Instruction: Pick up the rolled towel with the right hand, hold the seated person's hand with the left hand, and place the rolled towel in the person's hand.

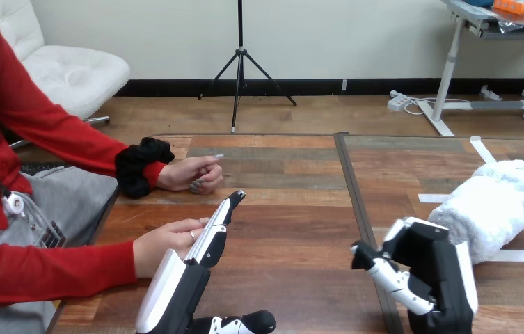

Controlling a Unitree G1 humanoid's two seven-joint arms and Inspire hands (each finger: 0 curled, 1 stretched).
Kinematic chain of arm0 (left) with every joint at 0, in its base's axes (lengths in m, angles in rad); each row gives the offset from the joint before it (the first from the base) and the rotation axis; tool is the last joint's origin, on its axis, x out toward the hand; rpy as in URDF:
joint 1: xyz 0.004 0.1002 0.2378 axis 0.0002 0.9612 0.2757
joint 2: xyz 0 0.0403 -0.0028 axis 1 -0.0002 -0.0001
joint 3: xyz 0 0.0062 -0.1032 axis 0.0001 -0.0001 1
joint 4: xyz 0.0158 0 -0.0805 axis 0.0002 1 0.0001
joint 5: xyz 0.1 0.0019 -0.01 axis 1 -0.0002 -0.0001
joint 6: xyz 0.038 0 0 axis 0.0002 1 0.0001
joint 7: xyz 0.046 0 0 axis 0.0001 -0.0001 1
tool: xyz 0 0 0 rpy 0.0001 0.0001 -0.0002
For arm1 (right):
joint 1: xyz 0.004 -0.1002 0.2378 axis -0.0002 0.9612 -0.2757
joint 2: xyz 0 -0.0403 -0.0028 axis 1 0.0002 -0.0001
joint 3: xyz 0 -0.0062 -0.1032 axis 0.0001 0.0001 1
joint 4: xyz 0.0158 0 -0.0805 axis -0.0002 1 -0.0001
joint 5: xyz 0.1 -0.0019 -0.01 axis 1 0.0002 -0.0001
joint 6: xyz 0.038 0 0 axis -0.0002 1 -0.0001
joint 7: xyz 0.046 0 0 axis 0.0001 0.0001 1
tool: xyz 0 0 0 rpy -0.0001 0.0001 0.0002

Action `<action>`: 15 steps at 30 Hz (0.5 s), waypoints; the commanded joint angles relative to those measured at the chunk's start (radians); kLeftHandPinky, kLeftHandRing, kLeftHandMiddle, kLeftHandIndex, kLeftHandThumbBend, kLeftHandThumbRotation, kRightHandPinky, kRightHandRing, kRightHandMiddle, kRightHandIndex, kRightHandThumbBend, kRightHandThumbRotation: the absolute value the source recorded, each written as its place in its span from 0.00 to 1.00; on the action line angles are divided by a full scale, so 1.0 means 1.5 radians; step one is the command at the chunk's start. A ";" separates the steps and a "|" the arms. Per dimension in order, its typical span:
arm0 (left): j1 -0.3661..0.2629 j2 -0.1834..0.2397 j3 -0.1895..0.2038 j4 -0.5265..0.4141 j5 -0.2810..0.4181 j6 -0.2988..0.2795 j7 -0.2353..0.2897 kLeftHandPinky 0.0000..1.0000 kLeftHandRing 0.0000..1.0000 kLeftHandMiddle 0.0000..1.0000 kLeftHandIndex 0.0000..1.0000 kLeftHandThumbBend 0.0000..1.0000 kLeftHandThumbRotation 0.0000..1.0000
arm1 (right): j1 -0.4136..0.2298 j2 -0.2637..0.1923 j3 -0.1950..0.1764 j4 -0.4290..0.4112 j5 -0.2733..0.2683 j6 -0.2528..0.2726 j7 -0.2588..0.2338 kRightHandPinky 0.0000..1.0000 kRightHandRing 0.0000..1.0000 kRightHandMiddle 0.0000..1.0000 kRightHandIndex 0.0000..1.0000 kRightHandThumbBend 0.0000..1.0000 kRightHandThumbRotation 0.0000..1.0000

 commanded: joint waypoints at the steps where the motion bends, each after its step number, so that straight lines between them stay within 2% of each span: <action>1: -0.028 -0.001 0.008 -0.018 -0.009 0.000 -0.001 0.93 0.98 1.00 1.00 1.00 0.89 | -0.032 -0.012 -0.001 -0.014 -0.021 -0.037 -0.007 0.12 0.16 0.22 0.24 0.89 0.45; 8: -0.027 -0.003 0.009 -0.015 -0.015 -0.005 -0.007 0.93 0.98 1.00 1.00 1.00 0.89 | -0.040 -0.018 0.007 0.000 -0.016 -0.054 0.006 0.17 0.22 0.28 0.31 0.89 0.43; 15: -0.027 -0.005 0.013 -0.017 -0.006 -0.004 0.000 0.92 0.97 0.99 0.99 1.00 0.89 | -0.050 -0.020 0.012 0.017 0.008 -0.066 0.036 0.22 0.27 0.34 0.38 0.87 0.38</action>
